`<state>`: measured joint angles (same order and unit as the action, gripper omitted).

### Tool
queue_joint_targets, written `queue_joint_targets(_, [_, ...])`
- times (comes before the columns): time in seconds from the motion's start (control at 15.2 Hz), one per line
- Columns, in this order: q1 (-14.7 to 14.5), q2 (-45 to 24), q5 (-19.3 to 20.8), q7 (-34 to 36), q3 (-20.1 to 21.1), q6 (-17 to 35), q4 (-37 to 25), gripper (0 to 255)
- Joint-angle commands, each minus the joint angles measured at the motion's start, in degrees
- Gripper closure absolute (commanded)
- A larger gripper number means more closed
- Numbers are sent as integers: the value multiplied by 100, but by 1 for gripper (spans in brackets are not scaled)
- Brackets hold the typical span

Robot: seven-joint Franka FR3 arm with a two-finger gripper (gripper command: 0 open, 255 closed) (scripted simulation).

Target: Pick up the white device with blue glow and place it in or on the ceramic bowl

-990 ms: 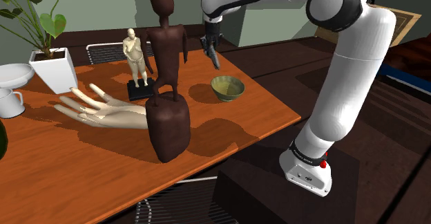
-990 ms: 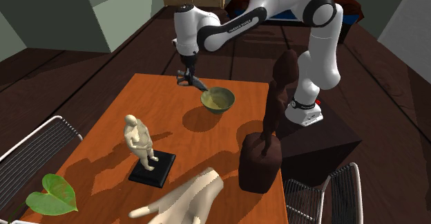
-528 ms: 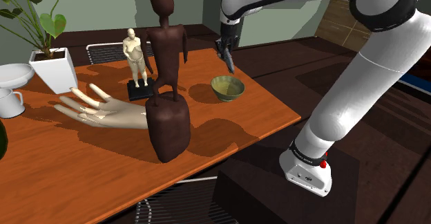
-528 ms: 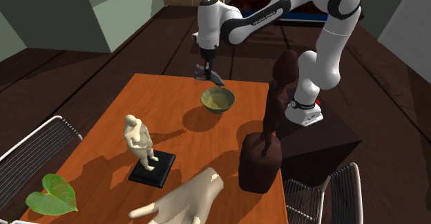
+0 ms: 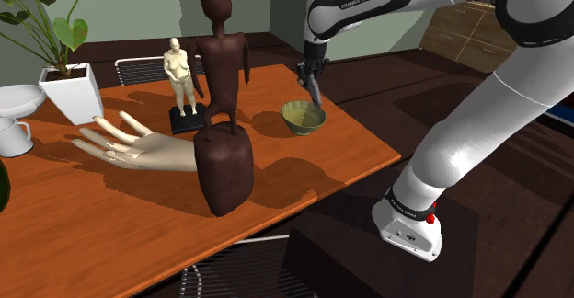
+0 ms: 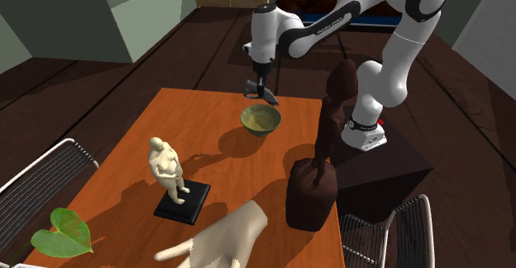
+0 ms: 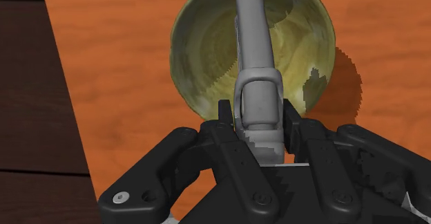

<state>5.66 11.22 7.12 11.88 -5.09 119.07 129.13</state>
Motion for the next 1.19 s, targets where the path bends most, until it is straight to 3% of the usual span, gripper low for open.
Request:
queue_joint_targets(0.0, [2,-51,6,14,-3,151,96,255])
queue_joint_targets(0.73, [16,-444,45,87,-25,1025,579,255])
queue_joint_targets(1.12, [17,-465,47,90,-26,1064,597,255])
